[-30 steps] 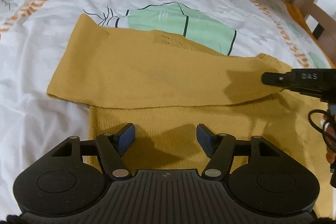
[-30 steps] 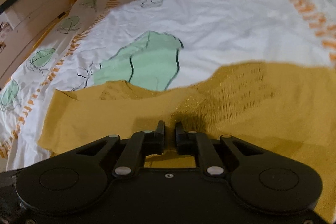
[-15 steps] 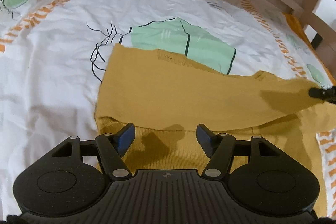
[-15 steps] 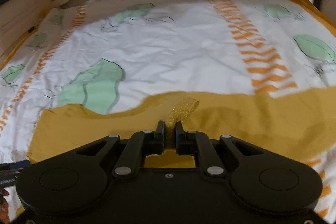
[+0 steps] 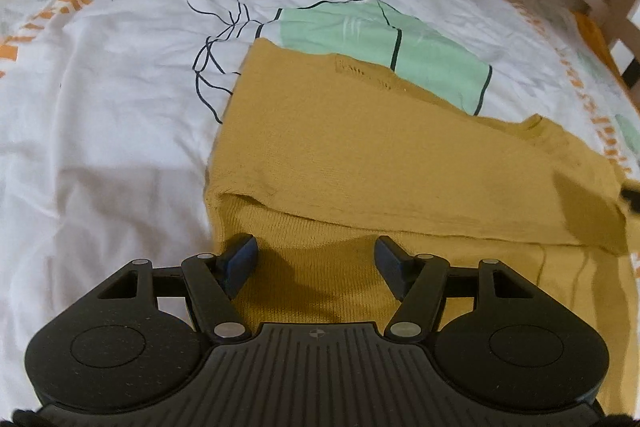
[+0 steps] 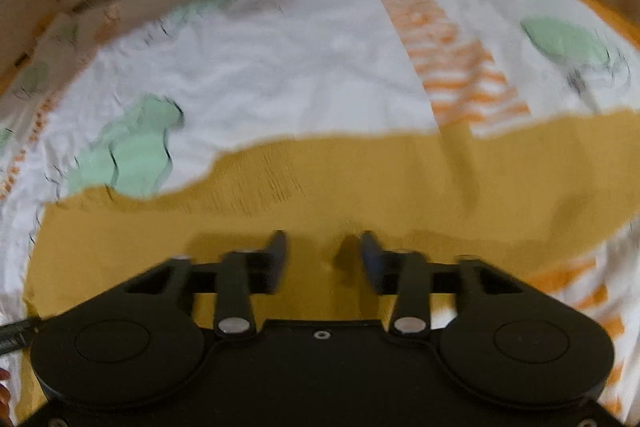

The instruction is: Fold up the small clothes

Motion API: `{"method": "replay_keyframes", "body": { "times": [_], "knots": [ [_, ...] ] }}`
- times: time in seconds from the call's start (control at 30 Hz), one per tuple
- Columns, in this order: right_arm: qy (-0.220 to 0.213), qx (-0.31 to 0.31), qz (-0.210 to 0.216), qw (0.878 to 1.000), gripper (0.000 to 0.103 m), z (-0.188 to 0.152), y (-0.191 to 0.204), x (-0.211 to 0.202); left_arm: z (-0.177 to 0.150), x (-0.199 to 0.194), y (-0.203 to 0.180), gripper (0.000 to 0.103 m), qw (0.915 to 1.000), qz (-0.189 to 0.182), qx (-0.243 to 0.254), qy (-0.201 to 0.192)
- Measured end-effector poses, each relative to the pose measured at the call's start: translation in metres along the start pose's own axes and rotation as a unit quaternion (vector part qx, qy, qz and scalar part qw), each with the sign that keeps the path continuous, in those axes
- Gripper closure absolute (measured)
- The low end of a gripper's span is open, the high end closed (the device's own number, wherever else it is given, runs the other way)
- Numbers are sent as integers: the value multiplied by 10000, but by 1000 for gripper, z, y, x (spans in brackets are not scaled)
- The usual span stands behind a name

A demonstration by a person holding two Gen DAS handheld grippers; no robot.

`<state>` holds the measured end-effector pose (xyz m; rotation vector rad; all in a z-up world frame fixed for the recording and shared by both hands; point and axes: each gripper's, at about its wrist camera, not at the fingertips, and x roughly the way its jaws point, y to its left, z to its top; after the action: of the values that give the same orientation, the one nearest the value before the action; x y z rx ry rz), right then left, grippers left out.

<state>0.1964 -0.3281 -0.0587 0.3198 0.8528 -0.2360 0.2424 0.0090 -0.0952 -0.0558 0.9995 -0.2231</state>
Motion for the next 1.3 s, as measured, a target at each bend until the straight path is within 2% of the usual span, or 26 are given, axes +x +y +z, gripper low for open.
{"method": "replay_keyframes", "body": {
  "times": [0.17, 0.5, 0.63, 0.8, 0.87, 0.93, 1.0, 1.13, 1.2, 1.3],
  "knots": [
    [-196, -532, 371, 9977, 45, 19, 17, 15, -1, 3, -9, 39, 9995, 188, 236, -20],
    [-69, -1490, 569, 9872, 45, 30, 62, 67, 1, 5, -12, 34, 9996, 216, 158, 6],
    [-154, -2276, 630, 9716, 45, 30, 87, 78, 1, 6, -14, 33, 9994, 288, 171, 5],
    [-32, -2949, 1165, 9484, 45, 30, 113, 90, 2, 6, -16, 34, 9994, 307, 146, 41],
    [66, -3180, 1221, 9402, 45, 28, 118, 95, 6, 3, -16, 34, 9995, 162, 256, 113],
    [35, -3381, 1138, 9342, 45, 25, 117, 95, 10, -3, -15, 35, 9994, -88, 342, 36],
    [-69, -3438, 1040, 9332, 45, 25, 108, 93, 14, -10, -15, 35, 9990, -237, 330, -166],
    [-252, -3358, 826, 9380, 43, 34, 81, 88, 23, -10, -17, 35, 9984, -136, 454, -316],
    [-234, -3283, 733, 9414, 37, 40, 68, 91, 26, -7, -14, 35, 9983, -62, 451, -351],
    [-72, -3216, 830, 9432, 34, 46, 52, 98, 28, 4, -7, 35, 9993, -119, 307, -192]
  ]
}}
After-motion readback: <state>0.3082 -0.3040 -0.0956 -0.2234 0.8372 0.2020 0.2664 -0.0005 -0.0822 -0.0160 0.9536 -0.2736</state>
